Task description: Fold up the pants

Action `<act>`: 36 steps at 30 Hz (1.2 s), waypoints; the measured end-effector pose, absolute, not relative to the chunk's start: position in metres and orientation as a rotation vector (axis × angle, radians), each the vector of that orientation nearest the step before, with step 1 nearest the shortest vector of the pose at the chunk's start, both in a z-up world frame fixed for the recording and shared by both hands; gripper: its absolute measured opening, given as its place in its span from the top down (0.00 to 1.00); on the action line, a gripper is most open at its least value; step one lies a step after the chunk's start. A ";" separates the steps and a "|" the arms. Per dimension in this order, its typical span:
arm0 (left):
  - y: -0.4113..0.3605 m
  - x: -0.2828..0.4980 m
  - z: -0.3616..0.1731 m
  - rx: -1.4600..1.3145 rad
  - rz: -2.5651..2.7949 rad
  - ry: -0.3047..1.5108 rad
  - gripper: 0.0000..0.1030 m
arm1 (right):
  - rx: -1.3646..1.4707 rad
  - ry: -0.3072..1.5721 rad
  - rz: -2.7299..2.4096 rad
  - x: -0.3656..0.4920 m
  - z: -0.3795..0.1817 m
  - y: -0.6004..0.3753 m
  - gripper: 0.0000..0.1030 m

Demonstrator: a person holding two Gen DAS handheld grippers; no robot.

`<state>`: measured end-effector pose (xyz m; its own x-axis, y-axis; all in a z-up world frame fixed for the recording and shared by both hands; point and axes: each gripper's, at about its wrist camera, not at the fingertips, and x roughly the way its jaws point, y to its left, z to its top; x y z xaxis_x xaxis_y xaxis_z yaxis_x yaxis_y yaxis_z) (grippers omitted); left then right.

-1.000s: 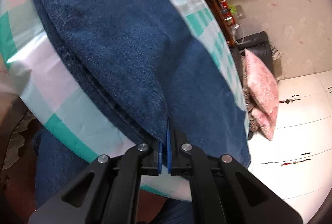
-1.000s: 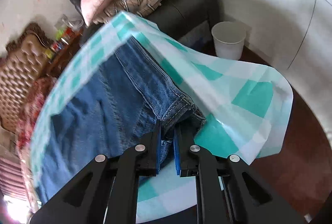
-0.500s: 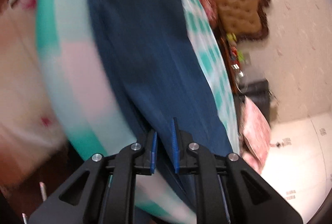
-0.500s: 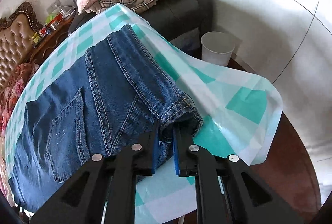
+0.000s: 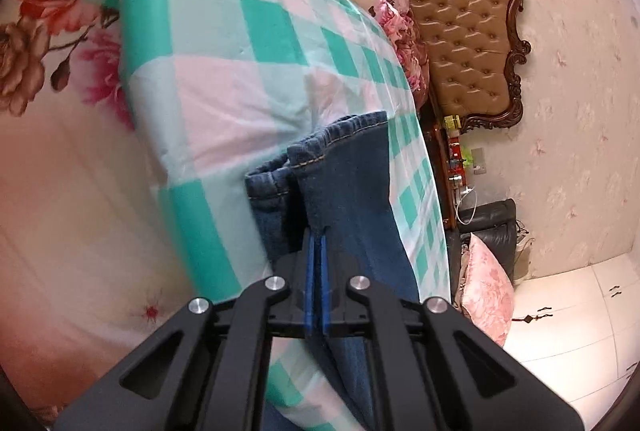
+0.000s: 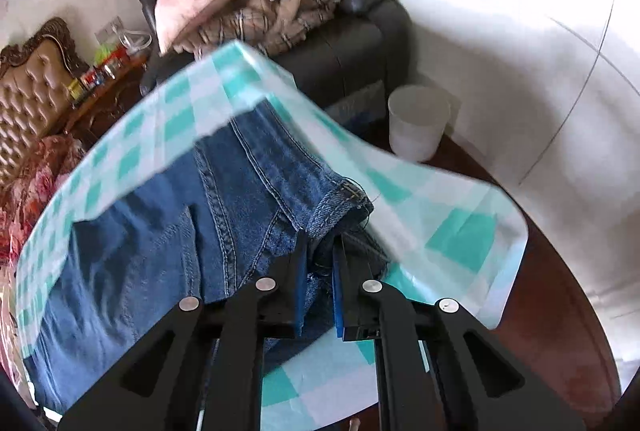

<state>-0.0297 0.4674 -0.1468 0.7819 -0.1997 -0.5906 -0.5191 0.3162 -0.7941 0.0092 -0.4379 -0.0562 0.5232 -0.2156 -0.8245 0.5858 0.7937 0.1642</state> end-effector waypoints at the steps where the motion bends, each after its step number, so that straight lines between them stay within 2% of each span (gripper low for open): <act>1: 0.464 -0.030 -0.147 -1.248 0.239 0.691 0.98 | 0.460 0.900 -0.504 0.010 -0.056 -0.440 0.92; 3: 0.464 -0.033 -0.155 -1.233 0.259 0.719 0.98 | 0.454 0.920 -0.510 0.013 -0.063 -0.441 0.91; 12: 0.475 -0.051 -0.152 -1.325 0.273 0.643 0.96 | 0.466 0.982 -0.523 0.013 -0.098 -0.442 0.91; 15: 0.475 -0.050 -0.151 -1.334 0.264 0.641 0.89 | 0.459 0.987 -0.523 0.017 -0.098 -0.442 0.91; 17: 0.474 -0.047 -0.148 -1.340 0.257 0.636 0.78 | 0.457 0.988 -0.522 0.017 -0.099 -0.442 0.91; 19: 0.473 -0.042 -0.148 -1.331 0.272 0.654 0.82 | 0.458 0.988 -0.521 0.017 -0.099 -0.441 0.91; 20: 0.472 -0.041 -0.149 -1.321 0.285 0.675 0.95 | 0.458 0.987 -0.520 0.016 -0.099 -0.442 0.91; 21: 0.470 -0.041 -0.148 -1.313 0.300 0.694 0.99 | 0.458 0.986 -0.519 0.016 -0.099 -0.441 0.91; 25: 0.465 -0.043 -0.137 -1.260 0.350 0.711 0.98 | 0.453 0.989 -0.520 0.018 -0.100 -0.441 0.91; 27: 0.469 -0.043 -0.143 -1.273 0.394 0.745 0.89 | 0.436 0.993 -0.526 0.019 -0.100 -0.439 0.91; 29: 0.470 -0.048 -0.135 -1.239 0.437 0.729 0.85 | 0.431 0.993 -0.530 0.019 -0.099 -0.439 0.91; 31: 0.462 -0.047 -0.112 -1.093 0.485 0.694 0.76 | 0.444 0.984 -0.521 0.017 -0.100 -0.440 0.90; 32: 0.453 -0.041 -0.099 -0.997 0.466 0.667 0.64 | 0.448 0.981 -0.519 0.016 -0.100 -0.441 0.90; 34: 0.425 -0.023 -0.081 -0.775 0.439 0.673 0.49 | 0.441 0.978 -0.521 0.015 -0.101 -0.441 0.89; 36: 0.399 -0.003 -0.077 -0.585 0.382 0.703 0.45 | 0.425 0.977 -0.531 0.015 -0.099 -0.439 0.85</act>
<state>-0.0029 0.3991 -0.0768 0.7051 0.1333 -0.6965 -0.5120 0.7753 -0.3700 0.0146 -0.4392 -0.0995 0.4509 -0.2300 -0.8624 0.5987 0.7945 0.1011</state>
